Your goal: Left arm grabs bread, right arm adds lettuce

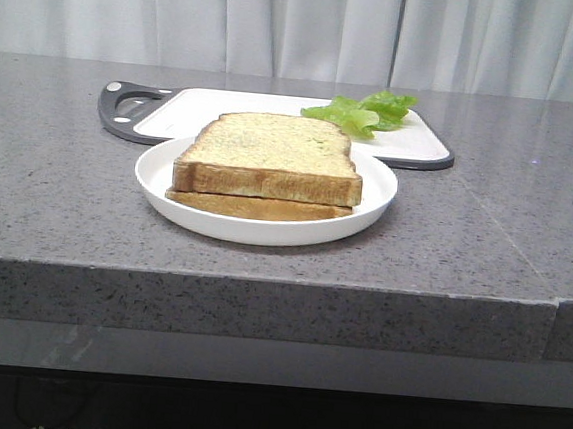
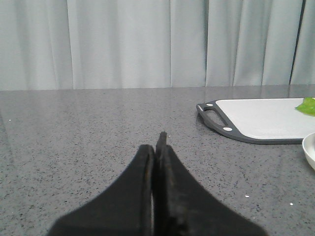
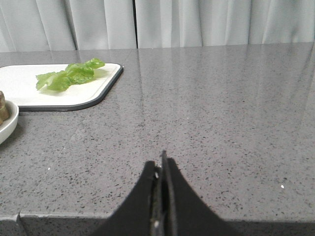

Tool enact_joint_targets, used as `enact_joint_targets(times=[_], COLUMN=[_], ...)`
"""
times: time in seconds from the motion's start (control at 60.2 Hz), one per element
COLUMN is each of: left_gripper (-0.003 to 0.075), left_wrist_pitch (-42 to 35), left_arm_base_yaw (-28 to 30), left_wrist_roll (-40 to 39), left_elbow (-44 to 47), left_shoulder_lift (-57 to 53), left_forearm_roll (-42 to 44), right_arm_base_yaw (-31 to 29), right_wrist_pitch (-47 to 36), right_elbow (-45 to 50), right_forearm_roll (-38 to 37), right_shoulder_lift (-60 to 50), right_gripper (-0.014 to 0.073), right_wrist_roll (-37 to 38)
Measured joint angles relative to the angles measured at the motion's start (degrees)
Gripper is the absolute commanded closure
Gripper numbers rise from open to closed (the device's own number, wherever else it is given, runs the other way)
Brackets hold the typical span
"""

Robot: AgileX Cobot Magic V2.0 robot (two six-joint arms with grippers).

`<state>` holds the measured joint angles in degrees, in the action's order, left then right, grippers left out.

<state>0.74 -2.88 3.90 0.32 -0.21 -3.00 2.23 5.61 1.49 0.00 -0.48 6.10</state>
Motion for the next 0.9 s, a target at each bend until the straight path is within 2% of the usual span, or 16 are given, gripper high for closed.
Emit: enact_joint_targets(times=[0.897], left_gripper=[0.0741], left_wrist_pitch=[-0.74], left_arm_base_yaw=[0.0], left_wrist_roll=[0.0], left_elbow=[0.0], left_shoulder_lift=[0.0], left_forearm_roll=[0.0], right_arm_base_yaw=[0.0], right_wrist_pitch=[-0.99], right_elbow=[0.0], right_forearm_roll=[0.0], right_shoulder_lift=[0.0], right_gripper=[0.0711], right_wrist_roll=[0.0])
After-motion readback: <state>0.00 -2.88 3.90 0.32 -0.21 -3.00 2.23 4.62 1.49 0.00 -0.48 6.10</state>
